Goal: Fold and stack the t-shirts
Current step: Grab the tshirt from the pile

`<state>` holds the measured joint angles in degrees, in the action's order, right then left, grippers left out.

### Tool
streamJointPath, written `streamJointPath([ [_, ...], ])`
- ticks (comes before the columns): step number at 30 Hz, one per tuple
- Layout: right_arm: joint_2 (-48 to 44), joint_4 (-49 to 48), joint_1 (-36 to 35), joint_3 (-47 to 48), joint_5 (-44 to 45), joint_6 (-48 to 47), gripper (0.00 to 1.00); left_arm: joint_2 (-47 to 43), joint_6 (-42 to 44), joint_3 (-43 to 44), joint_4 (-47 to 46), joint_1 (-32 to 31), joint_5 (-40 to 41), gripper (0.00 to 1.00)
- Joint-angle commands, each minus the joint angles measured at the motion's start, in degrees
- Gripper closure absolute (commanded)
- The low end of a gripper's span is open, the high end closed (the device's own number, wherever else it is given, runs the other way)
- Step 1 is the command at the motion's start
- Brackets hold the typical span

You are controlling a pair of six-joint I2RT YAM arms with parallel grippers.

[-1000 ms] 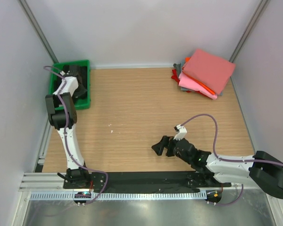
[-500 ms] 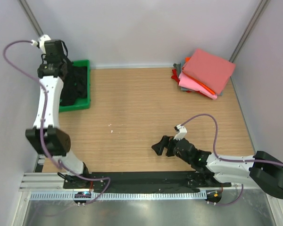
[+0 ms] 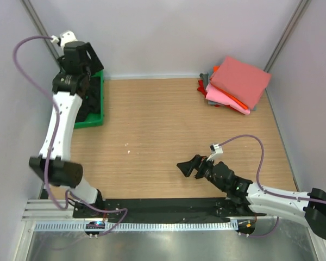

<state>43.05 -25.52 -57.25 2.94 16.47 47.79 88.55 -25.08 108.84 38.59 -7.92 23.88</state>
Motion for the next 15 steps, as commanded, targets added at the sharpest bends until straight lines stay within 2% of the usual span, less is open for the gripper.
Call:
streamJointPath([
  [1,2.21,-3.22,-0.14,-1.45,2.08,0.11,0.00,10.40,-1.90,-1.34,3.53,6.85,-6.03,0.24],
  [10,6.79,-4.45,-0.14,0.49,0.93,-0.51,0.00,32.61,-1.99,7.34,3.42,13.37,-6.04,0.31],
  [15,5.73,-4.63,-0.14,-0.13,1.64,-0.33,0.00,40.28,-1.20,11.83,4.21,15.12,-4.63,0.34],
])
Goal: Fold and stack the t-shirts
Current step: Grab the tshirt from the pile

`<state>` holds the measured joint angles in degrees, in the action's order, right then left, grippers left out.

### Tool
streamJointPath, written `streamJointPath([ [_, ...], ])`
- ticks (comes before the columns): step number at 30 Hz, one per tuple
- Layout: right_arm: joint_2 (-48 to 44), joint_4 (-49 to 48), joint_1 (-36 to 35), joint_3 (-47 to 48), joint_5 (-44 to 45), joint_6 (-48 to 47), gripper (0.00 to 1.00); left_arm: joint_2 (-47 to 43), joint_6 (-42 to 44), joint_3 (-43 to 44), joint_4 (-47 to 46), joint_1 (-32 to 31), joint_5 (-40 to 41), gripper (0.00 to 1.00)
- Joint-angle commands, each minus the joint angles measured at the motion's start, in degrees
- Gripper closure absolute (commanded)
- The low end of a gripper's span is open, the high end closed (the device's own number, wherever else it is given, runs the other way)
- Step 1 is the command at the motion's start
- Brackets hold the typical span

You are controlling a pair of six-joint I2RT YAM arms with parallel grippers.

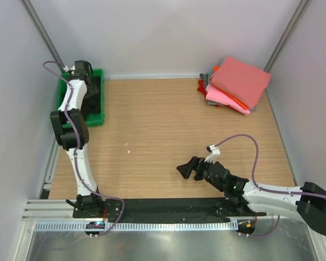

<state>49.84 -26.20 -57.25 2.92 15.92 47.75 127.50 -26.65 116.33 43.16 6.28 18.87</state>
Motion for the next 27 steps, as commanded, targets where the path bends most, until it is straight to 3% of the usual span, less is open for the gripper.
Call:
streamJointPath([
  [1,-1.07,-3.95,-0.14,-0.11,2.44,-0.37,0.00,2.30,-0.15,4.60,-0.01,1.27,0.98,0.35],
  [9,0.78,-4.13,-0.05,0.77,2.45,-0.46,0.00,7.49,-1.03,3.20,-0.79,2.51,1.52,0.51],
  [13,0.78,-3.95,-0.05,0.77,2.45,-0.46,0.00,8.55,-1.12,2.85,-0.79,2.85,1.96,0.53],
  [15,0.69,-3.95,-0.14,0.77,2.53,-0.46,0.00,8.90,-1.29,2.67,-0.62,3.03,1.70,0.68],
  [16,0.69,-3.95,-0.05,0.77,2.53,-0.46,0.00,8.99,-1.21,2.67,-0.53,3.12,1.52,0.93],
  [17,0.69,-3.86,-0.14,0.77,2.53,-0.46,0.00,8.99,-1.12,2.76,-0.44,3.12,1.69,1.00],
  [22,1.22,-4.13,-0.14,0.86,2.62,-0.46,0.00,3.47,-1.38,2.67,0.08,2.68,2.75,1.00],
  [27,1.22,-4.21,-0.05,0.86,2.62,-0.46,0.00,-12.78,-0.77,5.48,0.35,0.40,3.27,1.00],
])
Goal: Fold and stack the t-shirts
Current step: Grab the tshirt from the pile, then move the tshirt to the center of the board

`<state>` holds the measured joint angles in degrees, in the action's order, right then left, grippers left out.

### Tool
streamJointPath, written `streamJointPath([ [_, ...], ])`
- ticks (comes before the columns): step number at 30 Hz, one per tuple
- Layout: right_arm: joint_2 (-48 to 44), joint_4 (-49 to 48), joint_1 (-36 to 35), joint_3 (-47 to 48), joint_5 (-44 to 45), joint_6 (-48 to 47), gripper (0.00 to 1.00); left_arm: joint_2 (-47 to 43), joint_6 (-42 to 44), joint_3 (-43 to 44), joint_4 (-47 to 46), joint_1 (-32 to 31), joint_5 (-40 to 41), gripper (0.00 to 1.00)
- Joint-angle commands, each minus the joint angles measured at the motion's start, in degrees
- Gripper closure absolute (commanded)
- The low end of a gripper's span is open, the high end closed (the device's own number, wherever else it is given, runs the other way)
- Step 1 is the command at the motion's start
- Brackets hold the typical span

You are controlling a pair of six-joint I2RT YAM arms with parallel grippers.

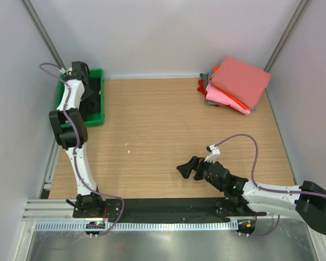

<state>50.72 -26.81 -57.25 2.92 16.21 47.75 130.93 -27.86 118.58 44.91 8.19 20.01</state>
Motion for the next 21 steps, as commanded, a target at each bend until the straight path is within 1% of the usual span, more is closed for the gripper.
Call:
streamJointPath([
  [1,0.35,-3.60,-0.14,0.77,2.25,-0.46,0.00,-18.76,0.78,3.75,-1.75,-1.85,1.88,1.00],
  [2,0.08,-3.52,-0.05,0.77,2.25,-0.46,0.00,-24.18,0.96,4.11,-1.92,-2.12,-0.74,1.00],
  [5,-0.62,-3.25,-0.05,0.42,2.51,-0.37,0.00,-32.12,0.79,2.97,-3.68,-3.17,-6.80,1.00],
  [6,-0.97,-2.99,-0.05,0.42,2.69,-0.20,0.00,-36.84,0.87,1.58,-3.95,-4.13,-8.22,1.00],
  [7,-1.93,-2.38,-0.14,0.42,2.95,-0.11,0.00,-39.41,0.96,0.43,-4.21,-4.66,-10.15,1.00],
  [8,-2.81,-2.11,-0.05,-0.01,3.13,-0.11,0.00,-41.61,1.22,-1.84,-4.21,-5.45,-14.69,1.00],
  [9,-3.60,-1.85,-0.05,-0.19,3.65,0.06,0.00,-45.38,1.49,-3.00,-3.08,-5.72,-17.61,1.00],
  [10,-5.70,-0.80,-0.05,-0.45,4.18,0.07,0.00,-47.16,1.75,-4.49,-2.29,-6.16,-19.55,1.00],
  [11,-6.85,0.17,-0.14,-0.46,4.71,0.15,0.00,-48.74,1.84,-7.64,-1.32,-6.60,-21.48,1.00],
  [12,-7.99,1.22,-0.05,-0.28,5.58,0.07,0.00,-52.06,2.45,-9.41,0.86,-7.56,-25.07,1.00],
  [13,-9.57,5.58,-0.05,0.24,6.20,0.15,0.00,-53.57,2.80,-11.34,1.67,-7.66,-26.85,1.00],
  [14,-12.28,8.41,-0.05,2.07,6.64,-0.19,0.00,-55.59,2.98,-16.23,2.37,-7.66,-28.87,1.00],
  [15,-14.05,10.96,-0.05,3.05,6.47,-0.63,0.00,-57.26,3.16,-19.15,2.82,-7.66,-33.32,0.79],
  [16,-15.55,16.03,-0.14,5.23,6.38,-0.81,0.00,-60.50,3.51,-22.23,2.99,-7.66,-36.33,0.57],
  [17,-19.04,18.96,-0.14,6.56,6.73,-0.73,0.00,-61.58,3.86,-27.91,4.47,-9.49,-37.92,0.36],
  [18,-20.82,21.42,-0.23,7.88,6.82,-1.07,0.00,-62.55,4.82,-30.14,6.06,-9.68,-38.90,0.02],
  [19,-22.32,25.45,-0.14,10.42,6.47,-1.77,0.00,-64.30,5.09,-32.25,7.81,-9.77,-38.82,0.00],
  [20,-24.85,26.45,-0.14,11.75,6.03,-2.30,0.00,-65.36,5.27,-36.80,9.74,-9.68,-38.21,0.00],
  [21,-25.58,29.15,-0.14,13.06,5.59,-2.83,0.00,-67.02,5.36,-39.11,9.94,-9.68,-37.68,0.00],
])
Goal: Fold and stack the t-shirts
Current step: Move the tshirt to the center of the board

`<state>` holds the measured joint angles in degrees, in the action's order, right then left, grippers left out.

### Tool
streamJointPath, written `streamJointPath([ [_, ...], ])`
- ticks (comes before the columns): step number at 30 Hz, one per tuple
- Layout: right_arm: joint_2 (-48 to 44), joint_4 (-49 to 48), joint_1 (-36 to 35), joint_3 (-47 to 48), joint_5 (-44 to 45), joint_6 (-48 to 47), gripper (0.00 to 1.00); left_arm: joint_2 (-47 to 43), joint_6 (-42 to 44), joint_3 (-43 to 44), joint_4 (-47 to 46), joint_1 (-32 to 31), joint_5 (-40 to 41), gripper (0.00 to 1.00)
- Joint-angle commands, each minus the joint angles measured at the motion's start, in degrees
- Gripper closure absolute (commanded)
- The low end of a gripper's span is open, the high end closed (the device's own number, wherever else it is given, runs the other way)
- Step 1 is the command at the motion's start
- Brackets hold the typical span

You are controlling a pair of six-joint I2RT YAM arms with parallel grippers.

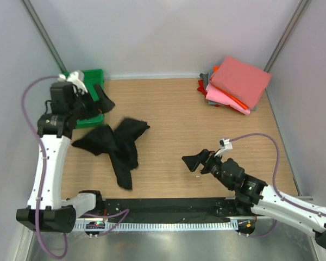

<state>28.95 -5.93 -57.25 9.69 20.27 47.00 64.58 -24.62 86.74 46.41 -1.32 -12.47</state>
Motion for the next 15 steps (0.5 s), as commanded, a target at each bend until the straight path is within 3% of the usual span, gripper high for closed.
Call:
streamJointPath([
  [1,-4.16,10.92,-0.14,8.83,0.65,-3.14,0.00,-4.42,1.77,-12.07,8.00,-0.17,-4.33,0.00],
  [6,2.13,18.75,-0.14,15.44,-0.93,-3.59,0.00,-13.85,1.33,-18.97,7.02,-0.26,-0.90,0.00],
  [12,14.17,16.58,-0.58,18.77,-1.38,-0.78,0.04,-20.18,0.28,-28.45,5.80,-0.17,4.03,0.00],
  [15,20.07,17.79,-3.38,21.76,2.91,0.02,0.04,-22.47,-3.41,-31.54,4.65,-0.17,5.09,0.00],
])
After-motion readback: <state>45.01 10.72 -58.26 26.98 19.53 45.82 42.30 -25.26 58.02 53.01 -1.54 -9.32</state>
